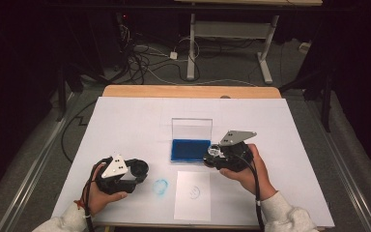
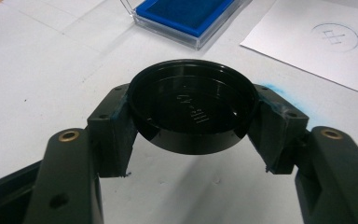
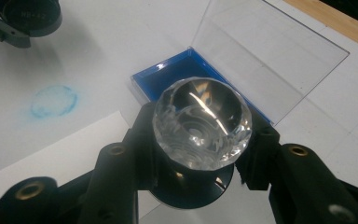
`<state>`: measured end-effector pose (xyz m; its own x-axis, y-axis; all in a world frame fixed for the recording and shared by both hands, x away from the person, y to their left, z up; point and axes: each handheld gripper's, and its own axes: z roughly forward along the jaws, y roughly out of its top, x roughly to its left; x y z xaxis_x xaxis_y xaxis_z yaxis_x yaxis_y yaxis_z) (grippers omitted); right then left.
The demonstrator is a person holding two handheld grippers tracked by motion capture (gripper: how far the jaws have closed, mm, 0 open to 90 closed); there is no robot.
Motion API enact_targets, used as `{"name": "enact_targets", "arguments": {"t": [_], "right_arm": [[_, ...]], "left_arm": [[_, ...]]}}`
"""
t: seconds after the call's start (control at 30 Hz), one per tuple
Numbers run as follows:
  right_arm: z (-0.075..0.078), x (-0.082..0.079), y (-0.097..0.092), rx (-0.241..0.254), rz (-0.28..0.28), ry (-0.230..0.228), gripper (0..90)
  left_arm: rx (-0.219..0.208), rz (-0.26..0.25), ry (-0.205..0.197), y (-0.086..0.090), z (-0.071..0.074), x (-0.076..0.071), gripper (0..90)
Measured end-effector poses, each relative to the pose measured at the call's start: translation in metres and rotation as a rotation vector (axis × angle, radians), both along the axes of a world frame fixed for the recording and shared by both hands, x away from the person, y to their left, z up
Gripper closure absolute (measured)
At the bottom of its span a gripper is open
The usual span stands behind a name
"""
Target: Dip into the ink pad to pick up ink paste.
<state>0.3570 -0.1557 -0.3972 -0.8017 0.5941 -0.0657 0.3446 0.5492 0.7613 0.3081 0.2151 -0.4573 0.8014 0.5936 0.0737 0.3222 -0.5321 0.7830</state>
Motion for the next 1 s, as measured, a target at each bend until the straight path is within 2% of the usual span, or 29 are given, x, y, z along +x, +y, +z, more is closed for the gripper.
{"name": "enact_targets", "arguments": {"t": [0.07, 0.1, 1.0], "right_arm": [[0.001, -0.001, -0.002, 0.004, 0.000, -0.004, 57.2], [0.002, -0.002, -0.002, 0.004, 0.001, -0.004, 57.2], [0.014, -0.009, -0.008, 0.032, 0.006, -0.031, 57.2]], "left_arm": [[0.001, -0.002, 0.001, 0.000, 0.000, 0.000, 36.7], [0.038, -0.019, -0.009, 0.002, 0.001, 0.002, 36.7], [0.051, -0.037, -0.002, -0.002, -0.002, 0.004, 36.7]]}}
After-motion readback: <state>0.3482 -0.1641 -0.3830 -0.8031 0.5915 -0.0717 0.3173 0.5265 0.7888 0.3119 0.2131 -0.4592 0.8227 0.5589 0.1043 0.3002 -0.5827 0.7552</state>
